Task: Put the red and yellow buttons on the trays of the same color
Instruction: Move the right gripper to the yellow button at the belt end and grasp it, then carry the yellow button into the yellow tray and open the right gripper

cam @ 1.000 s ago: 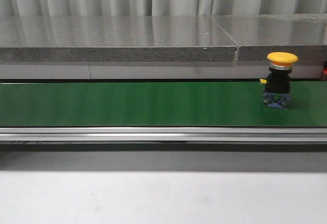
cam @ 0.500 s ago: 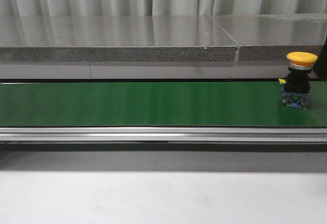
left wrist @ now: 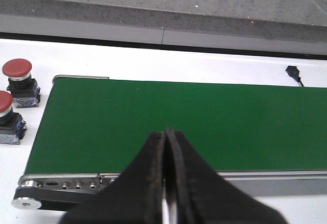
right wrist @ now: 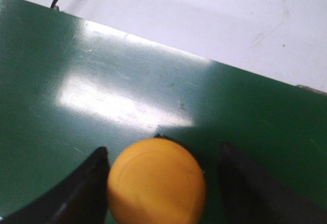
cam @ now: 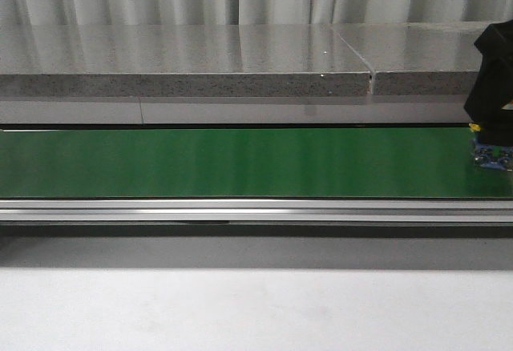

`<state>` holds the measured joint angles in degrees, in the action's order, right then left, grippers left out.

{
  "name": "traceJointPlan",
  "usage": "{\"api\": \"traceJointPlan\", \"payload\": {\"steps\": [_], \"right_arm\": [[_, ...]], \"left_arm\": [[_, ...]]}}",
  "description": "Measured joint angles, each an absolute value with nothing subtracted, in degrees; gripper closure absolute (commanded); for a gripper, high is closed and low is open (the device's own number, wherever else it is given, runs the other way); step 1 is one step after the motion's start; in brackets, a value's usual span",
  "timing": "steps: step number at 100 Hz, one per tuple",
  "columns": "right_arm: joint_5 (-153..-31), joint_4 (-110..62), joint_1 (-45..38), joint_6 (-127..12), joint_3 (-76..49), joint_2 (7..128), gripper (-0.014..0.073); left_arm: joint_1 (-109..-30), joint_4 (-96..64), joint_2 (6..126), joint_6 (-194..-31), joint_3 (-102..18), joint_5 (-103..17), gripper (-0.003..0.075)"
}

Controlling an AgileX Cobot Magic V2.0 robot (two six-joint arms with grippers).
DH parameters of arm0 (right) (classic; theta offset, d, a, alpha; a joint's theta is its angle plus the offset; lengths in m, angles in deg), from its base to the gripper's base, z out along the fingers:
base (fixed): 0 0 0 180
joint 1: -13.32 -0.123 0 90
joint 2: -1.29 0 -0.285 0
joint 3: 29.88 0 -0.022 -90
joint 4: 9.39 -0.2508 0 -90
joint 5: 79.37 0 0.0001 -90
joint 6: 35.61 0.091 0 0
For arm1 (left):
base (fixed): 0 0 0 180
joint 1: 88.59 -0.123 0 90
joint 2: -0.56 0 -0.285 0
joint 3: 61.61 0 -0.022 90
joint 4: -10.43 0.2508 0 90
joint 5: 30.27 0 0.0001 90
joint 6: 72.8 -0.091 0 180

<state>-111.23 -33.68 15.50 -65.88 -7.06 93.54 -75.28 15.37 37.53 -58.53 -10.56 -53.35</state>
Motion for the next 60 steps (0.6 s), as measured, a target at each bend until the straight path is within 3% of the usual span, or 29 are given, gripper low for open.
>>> {"api": "traceJointPlan", "payload": {"steps": [8, 17, 41, 60], "right_arm": [[-111.0, -33.7, 15.5, -65.9, -7.1, 94.1, 0.0410], [-110.7, -33.7, 15.5, -65.9, -7.2, 94.2, 0.0452], [-113.5, -33.7, 16.6, -65.9, -7.2, 90.4, 0.0454], [-120.6, -31.7, 25.4, -61.0, -7.2, 83.0, 0.0454]], "left_arm": [[-75.3, 15.4, 37.5, -58.5, -10.6, -53.4, 0.0739], [-75.3, 15.4, 37.5, -58.5, -10.6, -53.4, 0.0739], [-75.3, 15.4, 37.5, -58.5, -10.6, -53.4, 0.0739], [-75.3, 15.4, 37.5, -58.5, -10.6, -53.4, 0.0739]]}}
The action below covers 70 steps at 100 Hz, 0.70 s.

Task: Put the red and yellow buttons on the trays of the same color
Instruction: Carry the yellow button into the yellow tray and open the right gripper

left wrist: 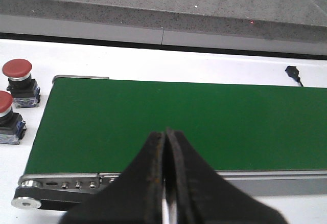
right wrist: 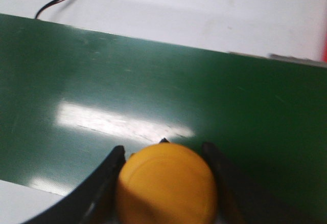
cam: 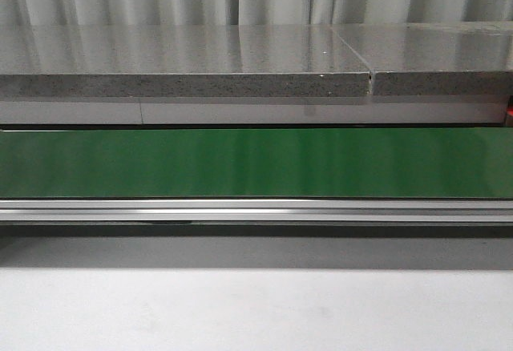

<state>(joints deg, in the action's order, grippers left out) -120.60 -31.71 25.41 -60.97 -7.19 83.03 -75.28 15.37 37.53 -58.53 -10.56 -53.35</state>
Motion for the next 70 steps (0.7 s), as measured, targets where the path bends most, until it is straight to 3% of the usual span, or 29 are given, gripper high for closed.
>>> {"api": "traceJointPlan", "payload": {"steps": [28, 70], "right_arm": [[-126.6, -25.4, 41.8, -51.5, -6.0, 72.8, 0.0454], [-123.1, -24.0, 54.1, -43.3, 0.4, 70.5, 0.0454]], "left_arm": [[-75.3, 15.4, 37.5, -58.5, -10.6, -53.4, 0.0739], [-75.3, 15.4, 37.5, -58.5, -10.6, -53.4, 0.0739]]}}
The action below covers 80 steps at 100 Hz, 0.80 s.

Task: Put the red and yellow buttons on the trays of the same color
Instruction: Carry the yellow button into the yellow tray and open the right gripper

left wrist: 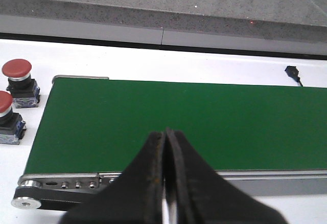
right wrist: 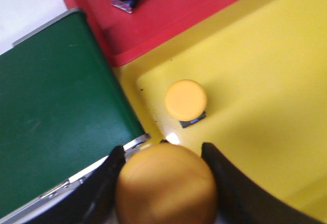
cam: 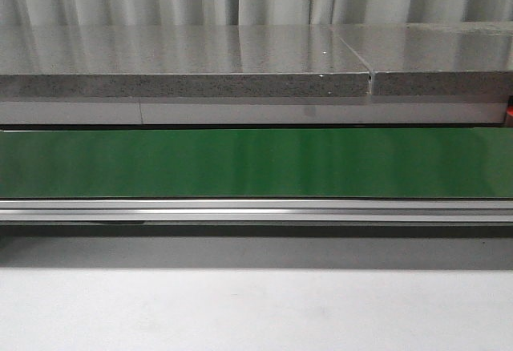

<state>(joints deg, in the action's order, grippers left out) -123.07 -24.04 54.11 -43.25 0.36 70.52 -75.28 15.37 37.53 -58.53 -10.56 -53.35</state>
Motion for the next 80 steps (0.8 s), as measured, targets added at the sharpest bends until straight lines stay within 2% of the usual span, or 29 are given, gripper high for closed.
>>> {"api": "traceJointPlan", "payload": {"steps": [22, 52, 80], "right_arm": [[-117.2, -20.9, 55.9, -39.3, 7.4, 70.5, 0.0454], [-102.0, -20.5, 55.9, -38.6, 19.5, 70.6, 0.0454], [-95.7, -20.6, 55.9, -38.4, 21.1, 75.6, 0.0454]], "left_arm": [[-75.3, 15.4, 37.5, -58.5, -10.6, -53.4, 0.0739], [-75.3, 15.4, 37.5, -58.5, -10.6, -53.4, 0.0739], [-75.3, 15.4, 37.5, -58.5, -10.6, -53.4, 0.0739]]}}
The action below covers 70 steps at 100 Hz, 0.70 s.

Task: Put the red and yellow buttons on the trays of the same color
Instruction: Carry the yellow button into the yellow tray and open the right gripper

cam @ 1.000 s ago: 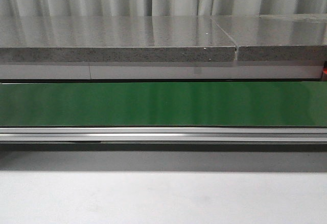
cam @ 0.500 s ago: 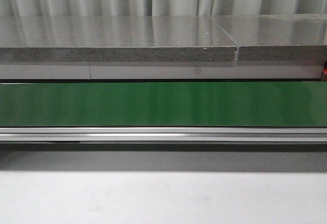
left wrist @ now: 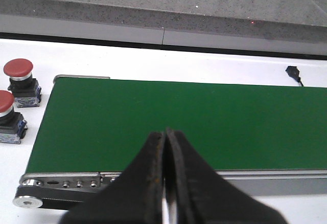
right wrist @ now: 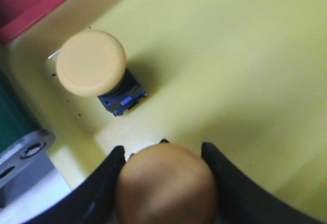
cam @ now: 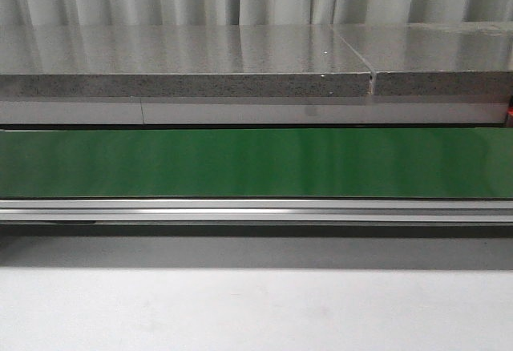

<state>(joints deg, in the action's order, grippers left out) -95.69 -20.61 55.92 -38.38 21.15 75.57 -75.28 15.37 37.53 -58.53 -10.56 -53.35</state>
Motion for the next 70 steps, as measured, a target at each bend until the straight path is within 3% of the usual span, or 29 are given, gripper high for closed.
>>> {"api": "traceJointPlan", "payload": {"steps": [30, 37, 54, 61, 70], "right_arm": [[-94.8, -21.5, 55.9, -38.2, 21.1, 80.5, 0.0429], [-94.8, -21.6, 55.9, -38.2, 21.1, 80.5, 0.0363], [-94.8, -21.6, 55.9, -38.2, 21.1, 80.5, 0.0073], [-94.8, -21.6, 55.9, -38.2, 21.1, 80.5, 0.0004], [-94.8, -21.6, 55.9, -38.2, 21.1, 80.5, -0.0020]], "left_arm": [[-75.3, 15.4, 37.5, -58.5, -10.6, -53.4, 0.0739], [-75.3, 15.4, 37.5, -58.5, -10.6, -53.4, 0.0739], [-75.3, 15.4, 37.5, -58.5, -10.6, -53.4, 0.0739], [-75.3, 15.4, 37.5, -58.5, -10.6, -53.4, 0.0739], [-75.3, 15.4, 37.5, -58.5, -10.6, -53.4, 0.0739]]}}
